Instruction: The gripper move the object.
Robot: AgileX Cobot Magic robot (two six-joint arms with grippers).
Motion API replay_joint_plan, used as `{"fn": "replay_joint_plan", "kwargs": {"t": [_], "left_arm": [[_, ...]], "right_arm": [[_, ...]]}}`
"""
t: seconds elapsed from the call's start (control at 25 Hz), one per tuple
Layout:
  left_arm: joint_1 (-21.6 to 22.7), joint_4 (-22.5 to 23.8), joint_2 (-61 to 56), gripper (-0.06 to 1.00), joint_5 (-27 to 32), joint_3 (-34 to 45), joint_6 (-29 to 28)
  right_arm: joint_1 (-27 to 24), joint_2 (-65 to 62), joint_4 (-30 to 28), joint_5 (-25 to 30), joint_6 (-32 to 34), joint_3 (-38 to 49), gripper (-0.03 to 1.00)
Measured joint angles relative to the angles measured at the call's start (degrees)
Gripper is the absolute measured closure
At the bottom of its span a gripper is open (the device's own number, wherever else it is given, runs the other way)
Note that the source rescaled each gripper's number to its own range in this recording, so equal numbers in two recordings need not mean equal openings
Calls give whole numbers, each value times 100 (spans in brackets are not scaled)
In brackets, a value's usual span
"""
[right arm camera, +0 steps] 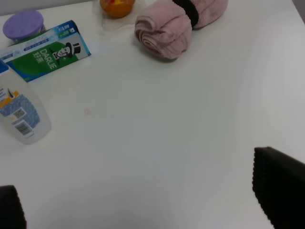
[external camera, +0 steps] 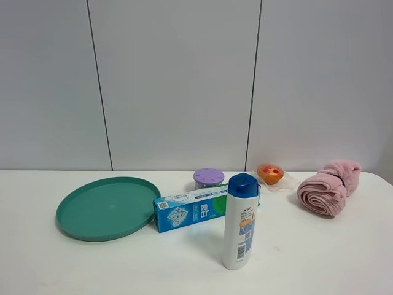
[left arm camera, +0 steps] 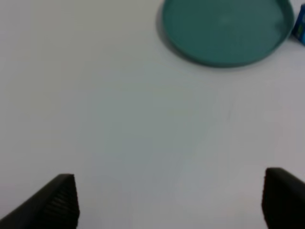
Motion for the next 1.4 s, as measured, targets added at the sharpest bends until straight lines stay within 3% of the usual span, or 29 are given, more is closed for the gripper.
{"fn": "replay_joint_plan", "kwargs": {"t": [0.28,0.64,0.92,1.4], "left_arm": [[0,-303,-28,72,-697,266,0],[28,-326,-28,72,-781,272,-92],[522,-268,-28,72,-781,272,-180],[534,-221,-28,72,-781,272,-256]], "right_arm": [[0,0,0,0,0,0,-3],[0,0,0,0,0,0,-3],[0,0,0,0,0,0,-3],[0,0,0,0,0,0,-3]]}}
